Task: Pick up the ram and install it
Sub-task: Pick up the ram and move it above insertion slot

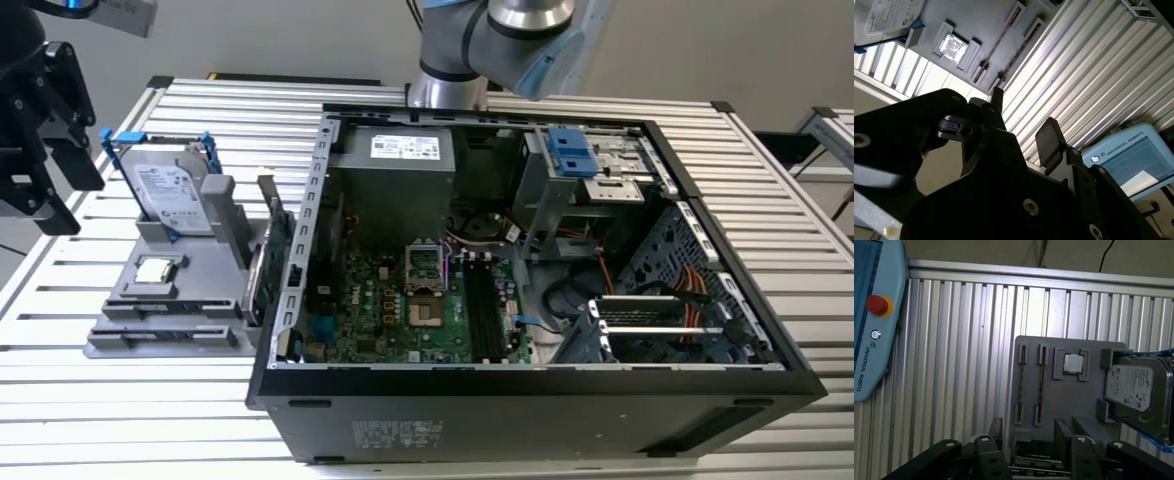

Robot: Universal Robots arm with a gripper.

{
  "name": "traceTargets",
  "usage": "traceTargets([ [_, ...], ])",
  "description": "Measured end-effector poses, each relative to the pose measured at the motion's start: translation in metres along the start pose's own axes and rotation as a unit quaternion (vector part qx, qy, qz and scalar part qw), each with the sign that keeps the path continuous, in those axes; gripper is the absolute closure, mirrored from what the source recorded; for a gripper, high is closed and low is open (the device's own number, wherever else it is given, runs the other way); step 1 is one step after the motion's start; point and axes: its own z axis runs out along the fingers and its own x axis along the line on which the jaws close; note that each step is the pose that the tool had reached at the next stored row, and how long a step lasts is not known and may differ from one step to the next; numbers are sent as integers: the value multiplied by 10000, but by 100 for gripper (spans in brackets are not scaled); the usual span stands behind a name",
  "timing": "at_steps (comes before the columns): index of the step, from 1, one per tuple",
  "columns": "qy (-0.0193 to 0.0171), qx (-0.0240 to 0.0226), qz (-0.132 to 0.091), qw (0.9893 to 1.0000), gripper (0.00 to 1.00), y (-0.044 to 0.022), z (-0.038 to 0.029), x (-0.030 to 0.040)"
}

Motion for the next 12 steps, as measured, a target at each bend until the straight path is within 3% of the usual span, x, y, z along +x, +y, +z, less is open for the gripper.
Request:
traceTargets([
  [12,-2,-1,61,10000,0,4,64,-2],
])
